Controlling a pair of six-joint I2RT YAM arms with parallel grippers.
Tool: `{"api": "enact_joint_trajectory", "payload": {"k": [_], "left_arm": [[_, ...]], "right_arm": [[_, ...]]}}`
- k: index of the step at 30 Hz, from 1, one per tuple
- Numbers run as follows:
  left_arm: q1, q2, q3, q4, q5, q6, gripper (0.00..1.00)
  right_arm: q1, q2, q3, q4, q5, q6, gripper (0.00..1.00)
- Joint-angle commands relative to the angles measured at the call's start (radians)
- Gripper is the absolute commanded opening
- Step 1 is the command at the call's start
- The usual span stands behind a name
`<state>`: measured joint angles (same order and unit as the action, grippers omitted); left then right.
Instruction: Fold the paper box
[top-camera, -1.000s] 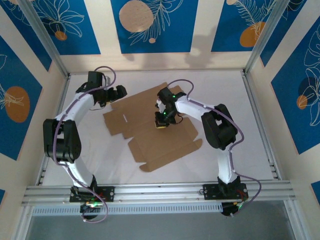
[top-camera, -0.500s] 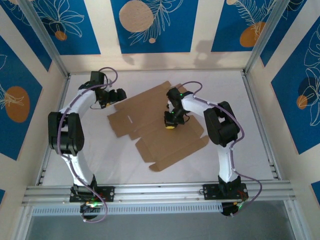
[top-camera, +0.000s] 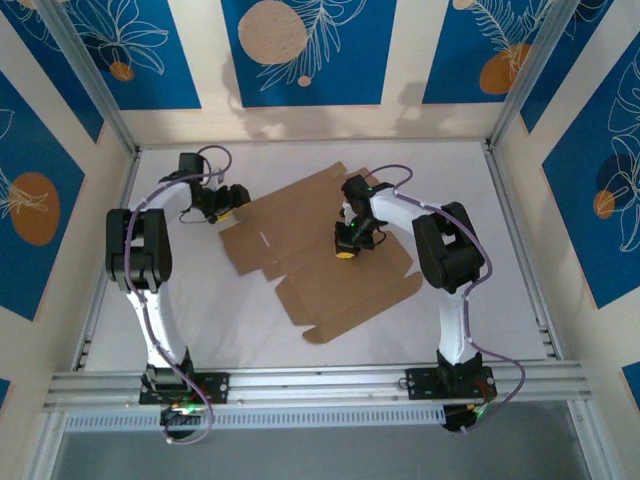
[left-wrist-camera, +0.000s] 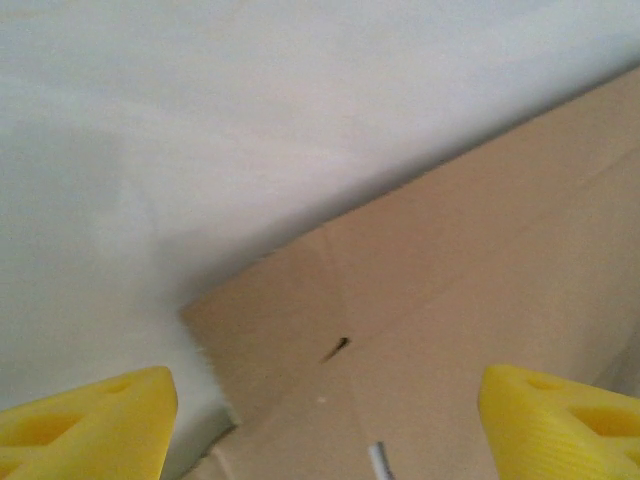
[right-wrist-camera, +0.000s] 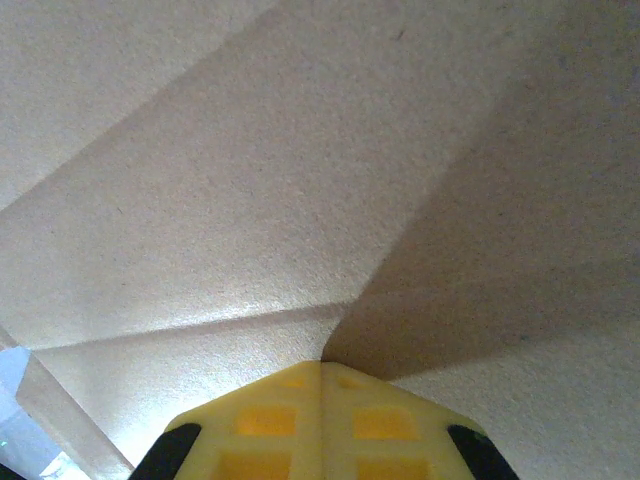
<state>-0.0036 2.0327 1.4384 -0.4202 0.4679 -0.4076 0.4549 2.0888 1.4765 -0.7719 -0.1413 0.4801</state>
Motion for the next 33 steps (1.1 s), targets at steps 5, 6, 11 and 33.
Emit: {"api": "enact_joint_trajectory", "payload": {"k": [5, 6, 11, 33], "left_arm": [[0.032, -0.034, -0.043, 0.068, 0.004, -0.039, 0.79], [0.033, -0.024, -0.043, 0.067, 0.003, -0.043, 0.79], [0.034, 0.006, -0.065, 0.123, 0.068, -0.079, 0.73], [0.034, 0.044, -0.103, 0.2, 0.229, -0.063, 0.41]], "right_arm": [[0.001, -0.037, -0.022, -0.043, -0.015, -0.008, 0.0], [0.001, -0.039, -0.022, -0.044, -0.015, -0.007, 0.0], [0.001, -0.036, -0.011, -0.049, -0.018, -0.008, 0.0], [0.012, -0.045, 0.028, -0.067, -0.029, -0.006, 0.0]]}}
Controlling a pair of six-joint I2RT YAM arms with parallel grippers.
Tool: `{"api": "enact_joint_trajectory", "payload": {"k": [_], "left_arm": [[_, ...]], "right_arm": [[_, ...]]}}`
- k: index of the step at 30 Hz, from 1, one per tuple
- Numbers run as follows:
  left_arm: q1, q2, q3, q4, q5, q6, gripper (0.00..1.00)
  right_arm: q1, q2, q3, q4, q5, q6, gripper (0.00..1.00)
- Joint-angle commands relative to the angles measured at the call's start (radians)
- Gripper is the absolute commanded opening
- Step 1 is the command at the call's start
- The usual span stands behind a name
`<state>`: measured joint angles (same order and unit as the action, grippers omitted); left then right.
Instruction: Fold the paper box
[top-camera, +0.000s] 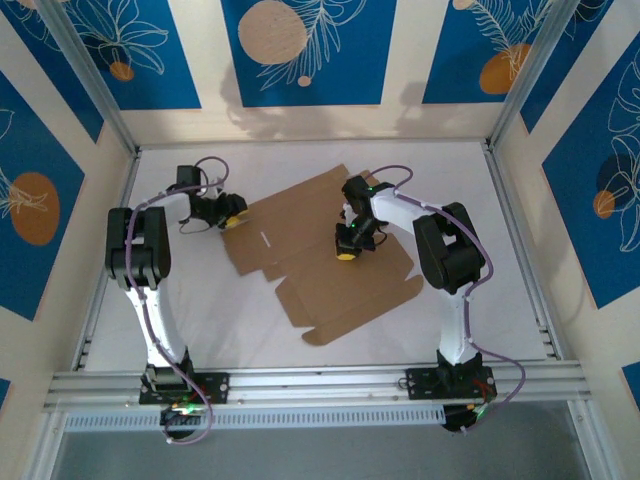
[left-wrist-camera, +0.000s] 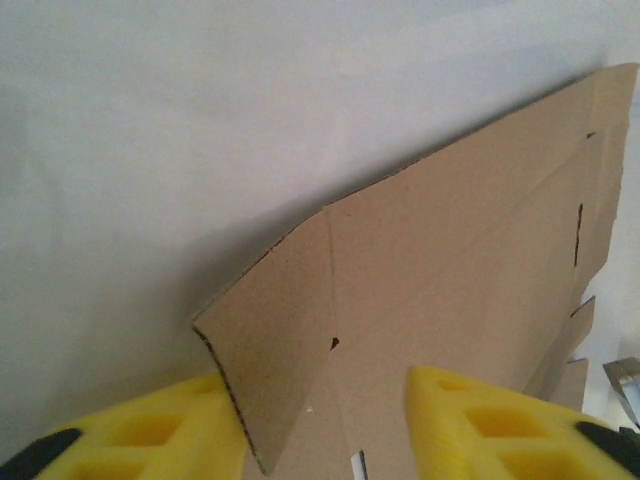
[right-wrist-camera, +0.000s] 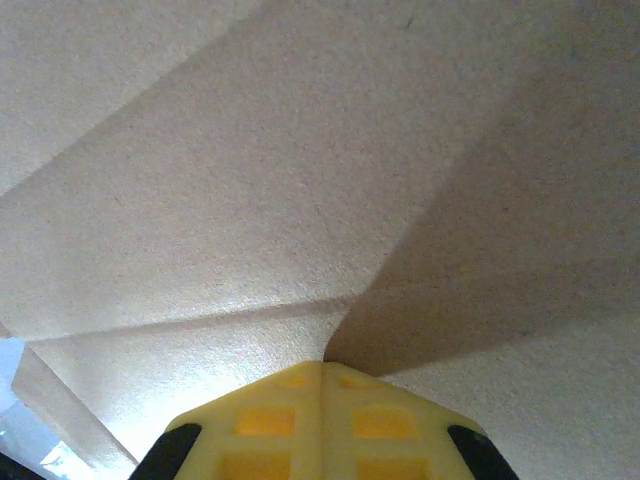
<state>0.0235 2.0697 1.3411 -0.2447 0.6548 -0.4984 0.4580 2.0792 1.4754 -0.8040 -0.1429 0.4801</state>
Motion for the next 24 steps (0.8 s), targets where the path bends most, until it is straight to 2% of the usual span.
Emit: {"api": "enact_joint_trajectory", "payload": {"k": [1, 5, 13, 15, 17, 21, 24], "left_arm": [[0.007, 0.01, -0.005, 0.024, 0.035, 0.045, 0.39], [0.008, 0.031, 0.001, 0.014, 0.026, 0.113, 0.3], [0.003, 0.054, 0.008, 0.071, 0.035, 0.091, 0.21], [-0.004, 0.05, 0.026, 0.059, 0.025, 0.095, 0.16], [-0.011, 0.035, 0.037, 0.055, 0.022, 0.098, 0.1], [-0.037, -0.039, 0.041, 0.061, -0.025, 0.135, 0.0], [-0.071, -0.12, 0.014, 0.101, -0.086, 0.193, 0.0]], "right_arm": [[0.009, -0.039, 0.031, -0.038, -0.028, -0.005, 0.0], [0.016, -0.068, 0.044, -0.051, -0.028, -0.004, 0.0], [0.016, -0.133, 0.062, -0.066, -0.037, -0.002, 0.0], [0.016, -0.149, 0.066, -0.067, -0.041, -0.002, 0.0], [0.016, -0.177, 0.074, -0.067, -0.033, -0.007, 0.04], [0.015, -0.235, 0.127, -0.084, 0.006, -0.021, 0.23], [0.01, -0.255, 0.217, -0.126, 0.08, 0.017, 0.32]]}}
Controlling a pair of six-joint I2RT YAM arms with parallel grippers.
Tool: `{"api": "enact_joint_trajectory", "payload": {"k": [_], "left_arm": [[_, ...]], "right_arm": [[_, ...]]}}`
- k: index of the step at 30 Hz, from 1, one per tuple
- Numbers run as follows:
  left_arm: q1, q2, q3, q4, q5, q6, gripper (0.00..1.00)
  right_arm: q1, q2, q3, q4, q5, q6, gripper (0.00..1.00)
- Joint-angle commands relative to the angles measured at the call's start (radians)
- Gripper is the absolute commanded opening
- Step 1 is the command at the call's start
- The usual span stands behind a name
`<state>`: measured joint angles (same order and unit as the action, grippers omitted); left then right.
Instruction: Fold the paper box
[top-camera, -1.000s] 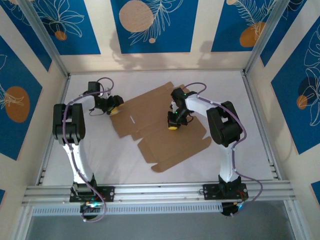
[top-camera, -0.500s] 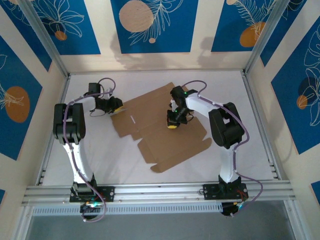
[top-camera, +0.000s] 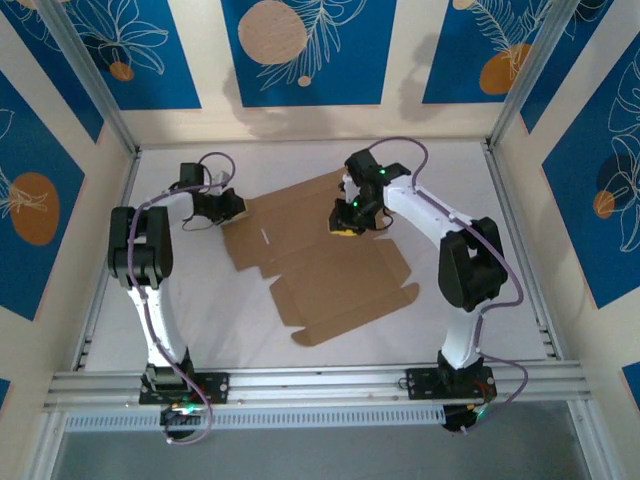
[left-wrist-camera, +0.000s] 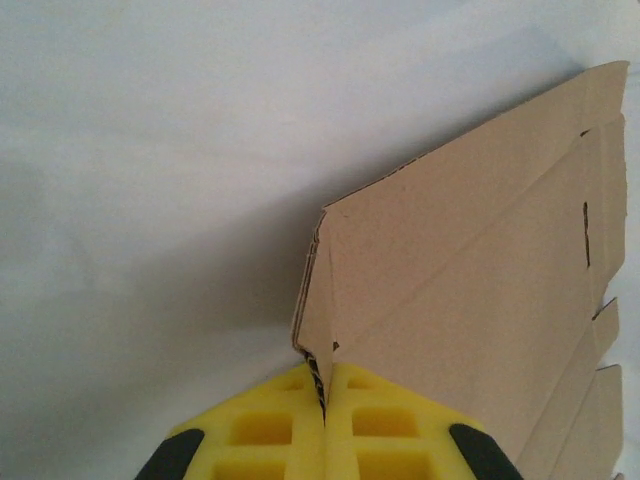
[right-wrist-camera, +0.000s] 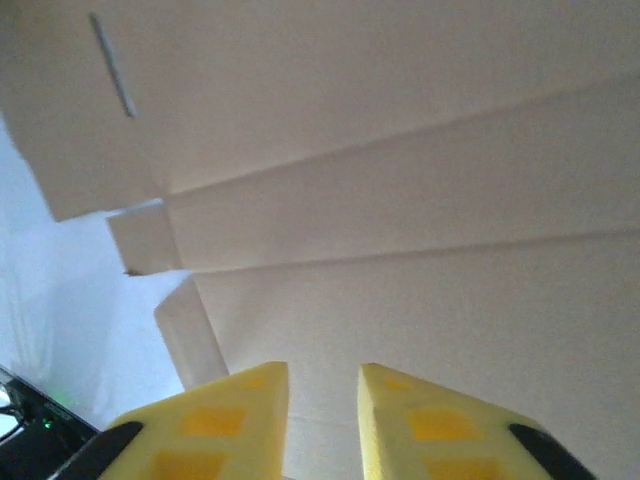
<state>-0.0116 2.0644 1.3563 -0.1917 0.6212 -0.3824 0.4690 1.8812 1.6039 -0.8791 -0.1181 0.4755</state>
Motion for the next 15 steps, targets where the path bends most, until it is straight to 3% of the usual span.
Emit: {"api": "enact_joint_trajectory", "payload": {"k": [1, 6, 8, 15], "left_arm": [[-0.046, -0.143, -0.027, 0.097, -0.066, 0.095, 0.0], [-0.103, -0.321, -0.326, 0.629, -0.095, 0.159, 0.0], [-0.122, -0.355, -0.398, 0.787, -0.087, 0.167, 0.0], [-0.173, -0.42, -0.53, 1.067, -0.051, 0.264, 0.0]], "right_arm": [[-0.004, -0.055, 0.125, -0.069, 0.073, 0.047, 0.33], [-0.045, 0.017, 0.361, -0.208, 0.118, 0.224, 0.38], [-0.062, 0.039, 0.417, -0.227, 0.094, 0.283, 0.47], [-0.134, 0.08, 0.505, -0.201, -0.059, 0.616, 0.72]]}}
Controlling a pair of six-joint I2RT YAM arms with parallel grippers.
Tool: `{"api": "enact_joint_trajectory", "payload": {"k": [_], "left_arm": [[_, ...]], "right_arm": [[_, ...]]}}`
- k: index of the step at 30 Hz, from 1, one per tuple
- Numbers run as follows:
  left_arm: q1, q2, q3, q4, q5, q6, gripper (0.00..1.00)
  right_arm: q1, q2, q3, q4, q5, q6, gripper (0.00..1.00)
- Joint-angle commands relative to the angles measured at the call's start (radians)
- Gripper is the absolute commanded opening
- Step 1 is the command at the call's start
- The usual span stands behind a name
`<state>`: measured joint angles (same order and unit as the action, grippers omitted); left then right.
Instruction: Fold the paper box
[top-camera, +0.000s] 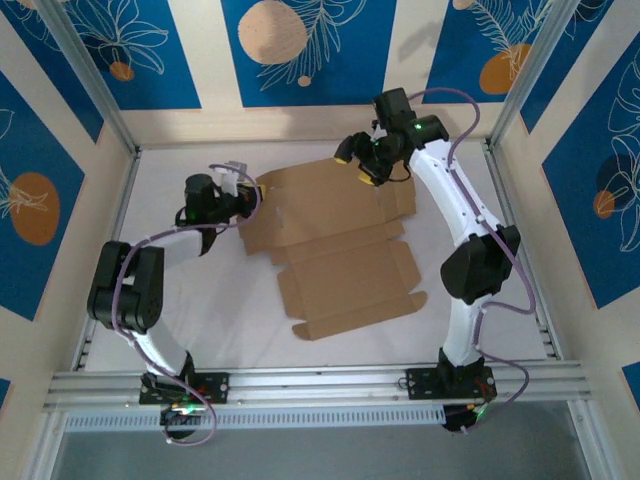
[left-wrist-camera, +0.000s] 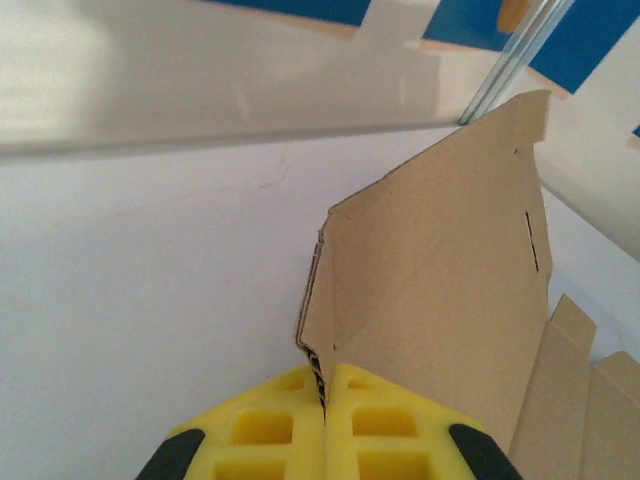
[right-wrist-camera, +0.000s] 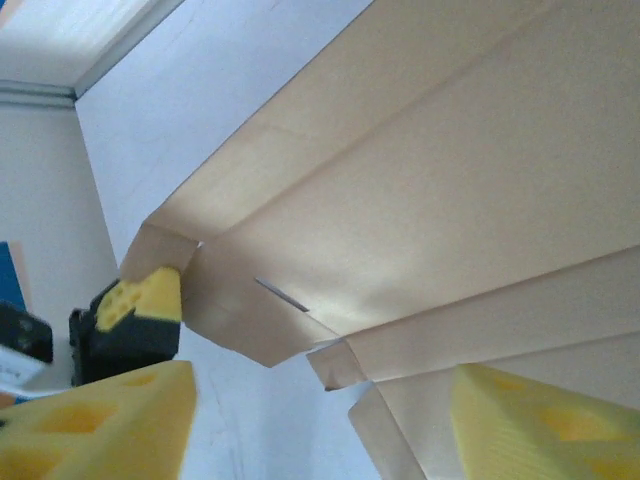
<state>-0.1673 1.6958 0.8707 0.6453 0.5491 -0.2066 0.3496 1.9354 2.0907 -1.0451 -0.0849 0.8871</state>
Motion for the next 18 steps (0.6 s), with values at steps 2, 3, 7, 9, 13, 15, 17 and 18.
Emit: {"api": "enact_joint_trajectory", "payload": {"k": [2, 3, 7, 9, 13, 15, 17, 18], "left_arm": [[-0.029, -0.066, -0.06, 0.237, 0.018, 0.125, 0.0], [-0.034, -0.073, -0.064, 0.238, 0.024, 0.146, 0.0], [-0.058, -0.086, -0.091, 0.27, 0.037, 0.213, 0.0], [-0.062, -0.084, -0.098, 0.289, 0.043, 0.214, 0.0], [-0.069, -0.089, -0.111, 0.318, 0.049, 0.22, 0.0], [-0.071, -0.091, -0.109, 0.307, 0.057, 0.232, 0.0], [-0.076, -0.093, -0.111, 0.305, 0.062, 0.244, 0.0], [-0.08, -0.094, -0.111, 0.302, 0.064, 0.251, 0.0]], "right_arm": [[-0.024, 0.033, 0.016, -0.018, -0.124, 0.296, 0.73], [-0.028, 0.039, 0.017, -0.011, -0.131, 0.335, 0.74], [-0.033, 0.073, 0.021, 0.014, -0.15, 0.46, 0.74], [-0.026, 0.094, 0.017, 0.035, -0.166, 0.507, 0.73], [-0.011, 0.124, 0.009, 0.096, -0.189, 0.55, 0.7], [-0.001, 0.134, 0.008, 0.116, -0.191, 0.556, 0.64], [0.005, 0.138, 0.005, 0.131, -0.184, 0.556, 0.62], [0.006, 0.142, 0.003, 0.136, -0.187, 0.555, 0.62]]}}
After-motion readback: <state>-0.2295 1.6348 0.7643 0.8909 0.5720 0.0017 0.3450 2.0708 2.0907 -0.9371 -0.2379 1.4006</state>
